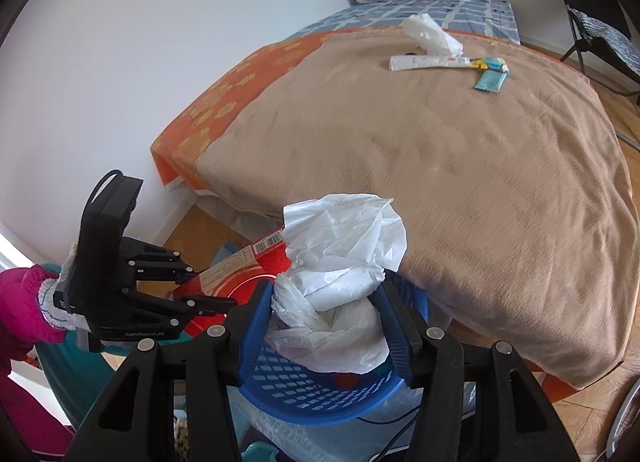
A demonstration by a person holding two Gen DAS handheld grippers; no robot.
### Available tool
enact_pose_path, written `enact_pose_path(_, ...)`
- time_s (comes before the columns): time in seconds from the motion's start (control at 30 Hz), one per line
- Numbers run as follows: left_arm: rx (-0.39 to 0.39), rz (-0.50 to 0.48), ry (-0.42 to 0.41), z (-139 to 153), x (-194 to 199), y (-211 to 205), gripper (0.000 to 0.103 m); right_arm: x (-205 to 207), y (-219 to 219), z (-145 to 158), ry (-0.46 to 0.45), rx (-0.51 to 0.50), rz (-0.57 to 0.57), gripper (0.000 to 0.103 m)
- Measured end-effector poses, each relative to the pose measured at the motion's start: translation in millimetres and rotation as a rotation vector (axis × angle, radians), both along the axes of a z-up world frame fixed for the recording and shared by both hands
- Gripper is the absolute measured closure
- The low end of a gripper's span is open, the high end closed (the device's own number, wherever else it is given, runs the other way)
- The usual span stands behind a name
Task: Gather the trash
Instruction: 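Carry the tissue box and plastic bag with both grippers over the basket, then open both grippers to drop the tissue box and bag into the basket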
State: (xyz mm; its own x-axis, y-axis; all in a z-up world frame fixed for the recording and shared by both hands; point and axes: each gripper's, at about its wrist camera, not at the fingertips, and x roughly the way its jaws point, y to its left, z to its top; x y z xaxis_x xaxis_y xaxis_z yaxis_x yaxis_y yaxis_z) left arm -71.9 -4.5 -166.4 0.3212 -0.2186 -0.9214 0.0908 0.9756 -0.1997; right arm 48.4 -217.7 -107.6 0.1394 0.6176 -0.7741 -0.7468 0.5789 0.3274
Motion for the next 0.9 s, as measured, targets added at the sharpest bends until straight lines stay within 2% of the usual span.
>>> enact_pose_path(0.37, 0.02, 0.011, 0.054, -14, 3, 2, 0.082, -12, 12, -22, 0.044, -0.071, 0.047, 0.048)
enact_pose_path(0.83, 0.042, 0.026, 0.064, -15, 8, -1, 0.078, -18, 22, -33, 0.054, -0.112, 0.074, 0.045)
enact_pose_path(0.9, 0.047, 0.025, 0.063, -14, 8, -2, 0.078, -18, 23, -33, 0.047, -0.116, 0.072, 0.037)
